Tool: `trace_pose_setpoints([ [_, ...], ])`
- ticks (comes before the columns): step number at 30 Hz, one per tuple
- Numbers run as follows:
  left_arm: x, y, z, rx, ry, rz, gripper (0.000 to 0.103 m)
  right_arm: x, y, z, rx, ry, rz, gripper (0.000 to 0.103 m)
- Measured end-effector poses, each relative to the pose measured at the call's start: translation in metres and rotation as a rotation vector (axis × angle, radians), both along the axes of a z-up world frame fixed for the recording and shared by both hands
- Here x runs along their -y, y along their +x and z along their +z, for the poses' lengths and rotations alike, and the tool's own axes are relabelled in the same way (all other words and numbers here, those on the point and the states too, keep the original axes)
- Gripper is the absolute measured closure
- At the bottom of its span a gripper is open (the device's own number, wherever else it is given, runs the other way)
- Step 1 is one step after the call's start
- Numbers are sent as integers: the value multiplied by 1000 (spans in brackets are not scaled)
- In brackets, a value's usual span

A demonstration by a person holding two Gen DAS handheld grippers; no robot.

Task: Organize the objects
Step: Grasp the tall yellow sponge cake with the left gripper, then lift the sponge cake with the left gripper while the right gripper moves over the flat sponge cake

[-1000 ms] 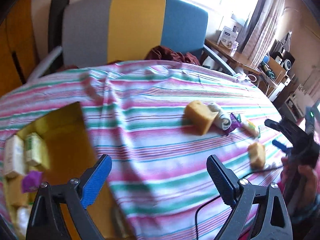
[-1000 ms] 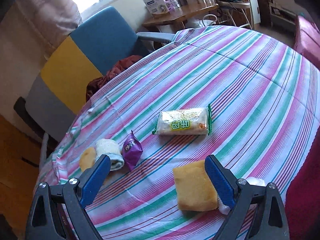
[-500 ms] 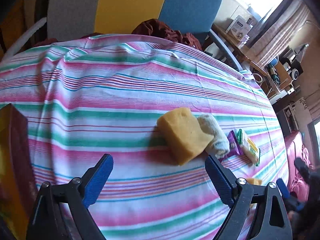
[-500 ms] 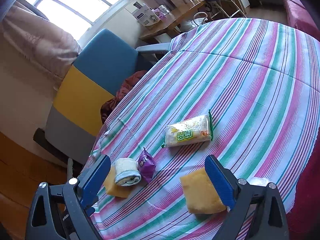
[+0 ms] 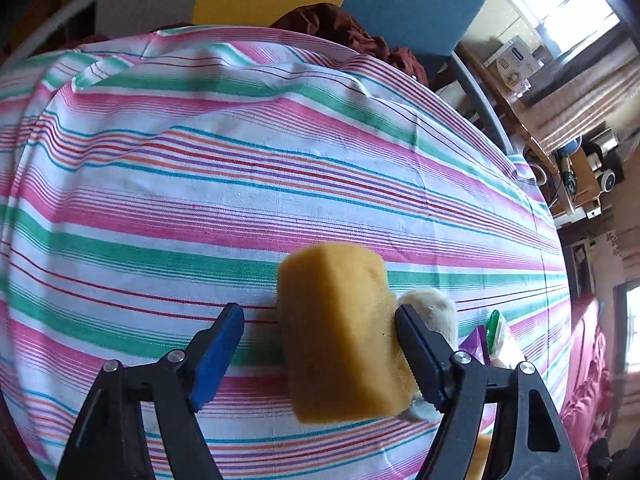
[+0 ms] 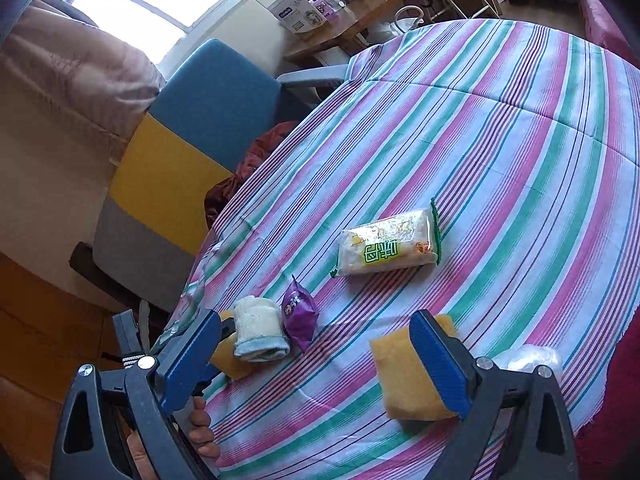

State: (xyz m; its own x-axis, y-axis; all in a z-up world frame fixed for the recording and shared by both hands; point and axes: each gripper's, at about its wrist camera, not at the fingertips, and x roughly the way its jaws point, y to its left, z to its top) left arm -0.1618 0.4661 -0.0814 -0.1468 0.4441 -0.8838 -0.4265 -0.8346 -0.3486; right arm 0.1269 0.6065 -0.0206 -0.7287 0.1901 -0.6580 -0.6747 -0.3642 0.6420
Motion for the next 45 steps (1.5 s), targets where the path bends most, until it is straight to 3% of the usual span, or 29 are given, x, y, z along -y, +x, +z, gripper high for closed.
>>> trace_pose_setpoints([
  [3, 2, 7, 2, -13, 32, -60, 50, 0, 2, 2, 0, 14, -7, 6],
  [4, 4, 9, 3, -6, 42, -72, 52, -1, 2, 2, 1, 15, -8, 6],
  [10, 30, 23, 10, -29, 39, -124, 56, -1, 5, 7, -5, 36, -18, 7],
  [18, 88, 60, 23, -72, 61, -176, 56, -11, 27, 7, -11, 31, -128, 7],
  [21, 102, 80, 30, -132, 63, -210, 56, -12, 29, 5, 10, 27, -143, 8],
  [24, 113, 98, 30, -159, 56, -248, 56, -14, 26, -2, 91, 21, -148, 8],
  [27, 122, 110, 25, -170, 43, -266, 56, -12, 8, -17, 166, -28, -61, 12],
  [30, 132, 115, 22, -151, 51, -263, 56, 6, -23, -26, 306, 14, 77, 12],
  [33, 139, 119, 25, -159, 58, -255, 56, 38, -51, -17, 306, 120, 254, 13],
  [36, 144, 122, 28, -167, 62, -248, 56, 62, -70, -14, 334, 196, 359, 13],
  [40, 149, 123, 32, -182, 62, -235, 56, 76, -75, -11, 359, 252, 402, 13],
  [45, 154, 127, 34, -192, 60, -225, 56, 57, -63, -8, 376, 231, 319, 14],
])
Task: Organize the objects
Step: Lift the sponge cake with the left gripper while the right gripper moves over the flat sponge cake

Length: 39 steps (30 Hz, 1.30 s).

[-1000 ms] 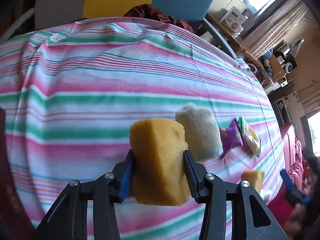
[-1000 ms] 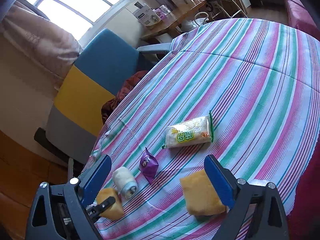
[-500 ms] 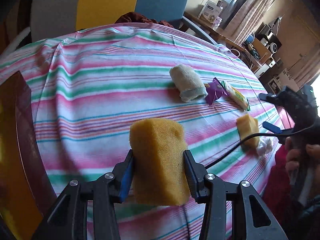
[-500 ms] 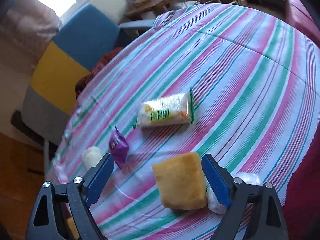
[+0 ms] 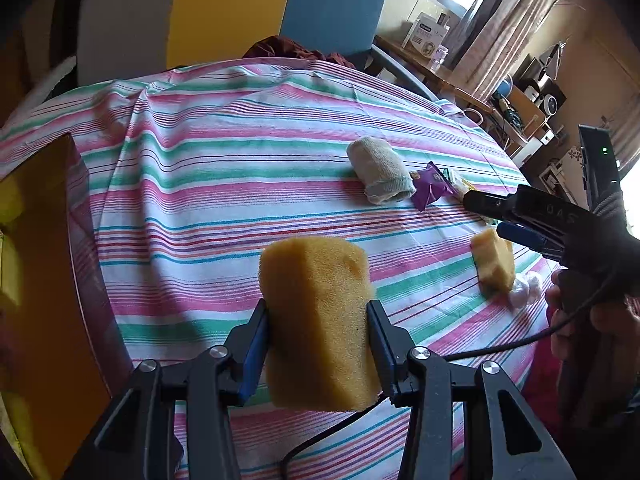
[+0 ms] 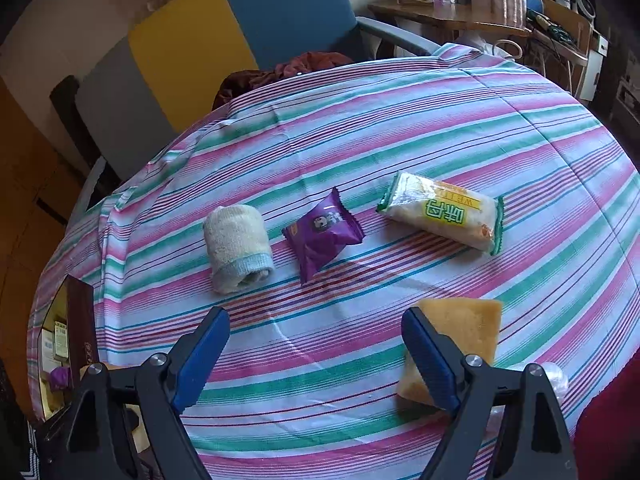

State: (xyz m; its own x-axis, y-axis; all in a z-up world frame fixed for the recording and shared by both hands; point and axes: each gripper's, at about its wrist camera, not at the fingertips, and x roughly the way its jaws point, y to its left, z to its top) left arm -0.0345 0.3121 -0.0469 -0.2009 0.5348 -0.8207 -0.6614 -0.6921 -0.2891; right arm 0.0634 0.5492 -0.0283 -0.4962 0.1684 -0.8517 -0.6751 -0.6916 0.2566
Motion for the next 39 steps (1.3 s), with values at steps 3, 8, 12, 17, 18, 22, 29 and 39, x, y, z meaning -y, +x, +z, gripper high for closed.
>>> trace_pose_setpoints([
  [3, 2, 3, 2, -6, -1, 0, 56, -18, 13, 4, -24, -9, -105, 14],
  [8, 7, 7, 3, -10, 3, 5, 56, -46, 37, -5, -51, -108, -246, 14],
  [12, 11, 9, 4, -11, 10, 5, 56, -53, 44, -12, -52, -156, -286, 15],
  [17, 15, 11, 7, -9, 24, 3, 56, -48, 39, -15, -1, -138, -268, 20],
  [18, 16, 11, 8, -13, 25, 3, 56, -47, 38, -16, 8, -130, -265, 20],
  [22, 19, 11, 11, -18, 34, 9, 56, -44, 33, -20, 68, -101, -253, 22],
  [29, 25, 11, 16, -23, 45, 13, 56, -46, 37, -22, 101, -77, -275, 23],
  [39, 25, 11, 17, -21, 52, 13, 56, -50, 42, -23, 90, -130, -277, 23],
])
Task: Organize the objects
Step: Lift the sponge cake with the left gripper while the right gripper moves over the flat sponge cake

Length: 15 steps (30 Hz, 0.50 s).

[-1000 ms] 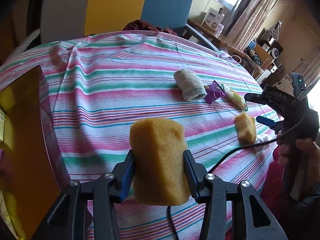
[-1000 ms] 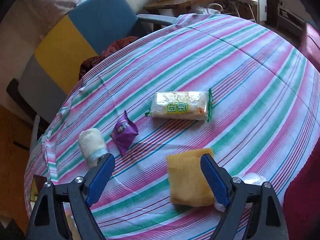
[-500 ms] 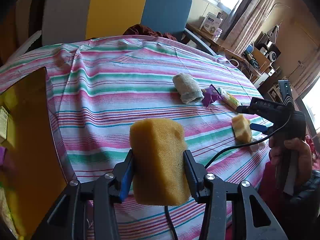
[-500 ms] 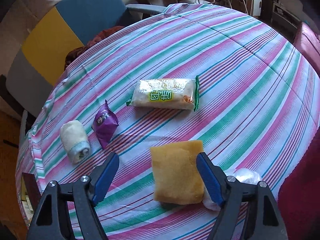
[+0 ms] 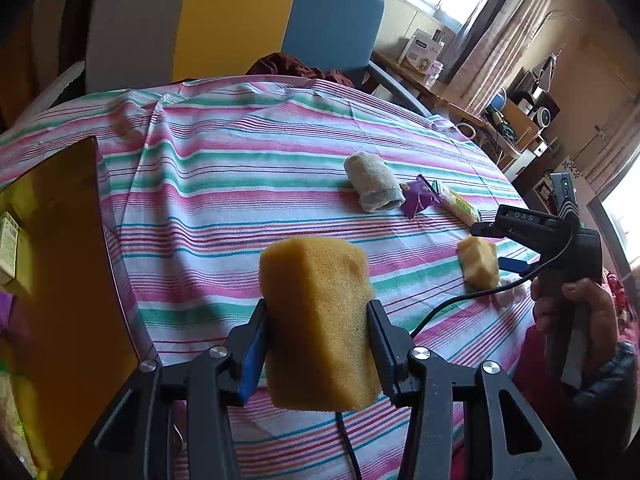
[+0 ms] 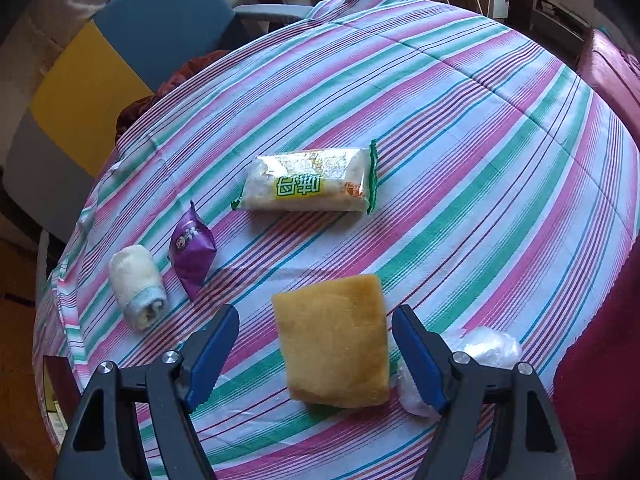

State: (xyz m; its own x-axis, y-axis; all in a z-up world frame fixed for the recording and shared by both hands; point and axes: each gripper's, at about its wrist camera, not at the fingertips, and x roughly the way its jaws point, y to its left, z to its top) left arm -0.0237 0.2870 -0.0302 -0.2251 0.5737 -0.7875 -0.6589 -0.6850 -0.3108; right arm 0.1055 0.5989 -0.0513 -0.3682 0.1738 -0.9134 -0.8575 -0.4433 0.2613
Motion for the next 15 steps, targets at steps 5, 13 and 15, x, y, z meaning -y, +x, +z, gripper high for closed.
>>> trace_pose_setpoints([
  [5, 0, 0, 0, 1, 2, 0, 56, 3, -4, -8, 54, -1, 23, 28],
  [13, 2, -1, 3, 0, 9, -2, 56, 7, -7, -9, 147, 65, 53, 48],
  [15, 2, -1, 3, 1, 10, -1, 56, 9, -7, -10, 153, 71, 57, 48],
])
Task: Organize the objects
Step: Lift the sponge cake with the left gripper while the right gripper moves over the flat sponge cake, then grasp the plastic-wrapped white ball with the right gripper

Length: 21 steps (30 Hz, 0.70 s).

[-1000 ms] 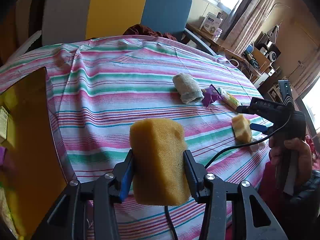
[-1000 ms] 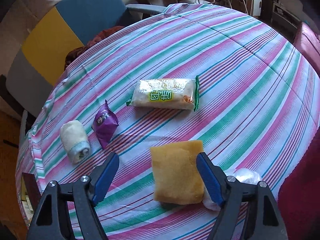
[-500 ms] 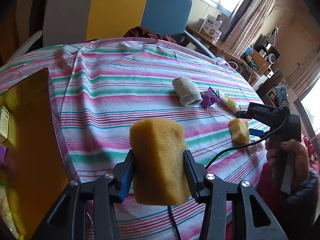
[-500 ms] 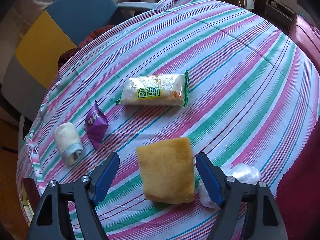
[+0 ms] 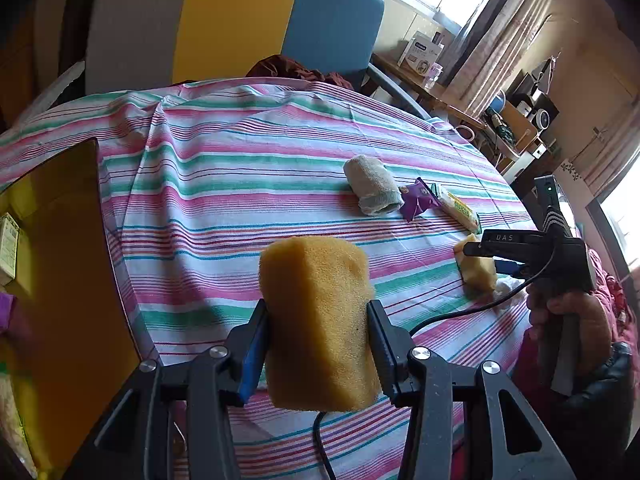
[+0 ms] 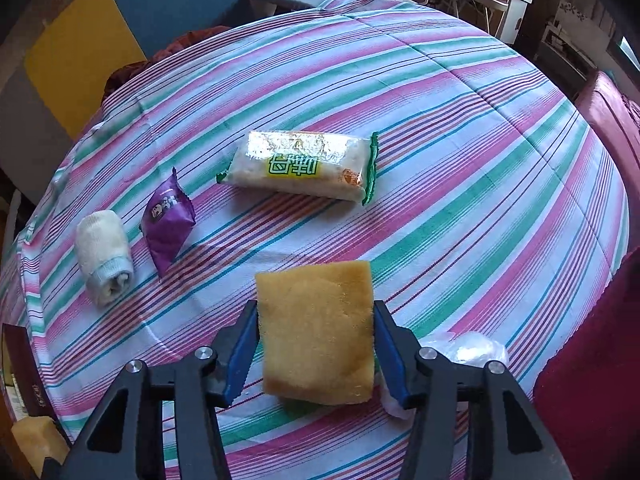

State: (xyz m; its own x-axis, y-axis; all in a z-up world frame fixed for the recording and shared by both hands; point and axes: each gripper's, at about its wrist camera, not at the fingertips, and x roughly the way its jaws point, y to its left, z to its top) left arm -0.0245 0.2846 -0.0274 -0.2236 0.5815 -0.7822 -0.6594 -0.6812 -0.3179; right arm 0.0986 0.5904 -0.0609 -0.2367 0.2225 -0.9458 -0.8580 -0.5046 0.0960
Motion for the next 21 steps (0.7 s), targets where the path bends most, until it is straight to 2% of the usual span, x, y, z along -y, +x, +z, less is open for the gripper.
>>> trace_pose_setpoints([
  [12, 6, 0, 2, -2, 8, 5, 56, -8, 2, 2, -29, -6, -22, 46],
  [17, 10, -1, 10, -3, 33, -2, 56, -14, 16, 21, -72, -6, -52, 39],
  [21, 19, -5, 14, 6, 60, 4, 55, -17, 29, 42, -41, -8, 11, 39],
])
